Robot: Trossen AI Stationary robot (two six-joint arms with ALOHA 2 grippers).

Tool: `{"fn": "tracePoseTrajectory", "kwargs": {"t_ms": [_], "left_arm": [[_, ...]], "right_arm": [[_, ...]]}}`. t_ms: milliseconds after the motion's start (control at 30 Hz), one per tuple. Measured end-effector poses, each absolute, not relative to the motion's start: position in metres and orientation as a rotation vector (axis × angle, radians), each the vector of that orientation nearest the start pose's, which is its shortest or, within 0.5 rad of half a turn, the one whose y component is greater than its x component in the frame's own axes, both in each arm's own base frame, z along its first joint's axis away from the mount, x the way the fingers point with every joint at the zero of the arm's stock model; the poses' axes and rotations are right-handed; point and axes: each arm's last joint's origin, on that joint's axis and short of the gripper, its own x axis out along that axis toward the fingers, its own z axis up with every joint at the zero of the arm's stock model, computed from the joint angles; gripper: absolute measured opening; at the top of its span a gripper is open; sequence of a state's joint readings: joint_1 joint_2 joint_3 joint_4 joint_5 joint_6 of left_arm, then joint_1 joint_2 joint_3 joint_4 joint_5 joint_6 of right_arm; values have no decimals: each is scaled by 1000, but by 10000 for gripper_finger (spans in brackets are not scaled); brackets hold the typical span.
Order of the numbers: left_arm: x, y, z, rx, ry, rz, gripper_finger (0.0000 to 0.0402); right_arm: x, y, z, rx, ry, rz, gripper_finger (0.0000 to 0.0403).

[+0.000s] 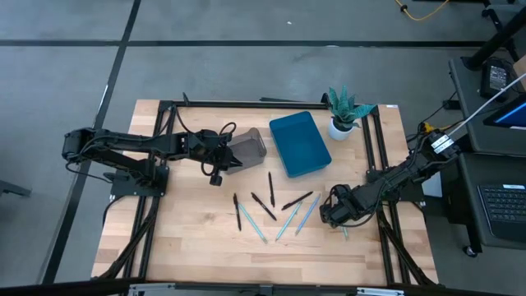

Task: Sort pens & pencils
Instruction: Put the light blue pencil into the blue bin

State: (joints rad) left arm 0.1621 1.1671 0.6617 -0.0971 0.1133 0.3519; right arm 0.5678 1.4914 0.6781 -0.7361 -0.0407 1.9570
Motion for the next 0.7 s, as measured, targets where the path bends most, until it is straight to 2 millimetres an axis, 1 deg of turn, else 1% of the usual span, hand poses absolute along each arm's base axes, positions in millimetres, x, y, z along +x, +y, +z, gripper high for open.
{"fn": "tracePoseTrajectory", "kwargs": {"t_ms": [267,367,533,700], "left_arm": [[237,35,225,259,597,-58,14],[237,35,225,259,597,-58,14],[237,35,225,259,597,-58,14],[237,35,225,259,597,-58,14]], "right_arm": [[182,116,136,1072,1360,-1005,31],[190,117,144,1070,1379,-943,31],[199,116,158,1021,1376,-907,27],[202,113,172,964,1360,-949,30]]}}
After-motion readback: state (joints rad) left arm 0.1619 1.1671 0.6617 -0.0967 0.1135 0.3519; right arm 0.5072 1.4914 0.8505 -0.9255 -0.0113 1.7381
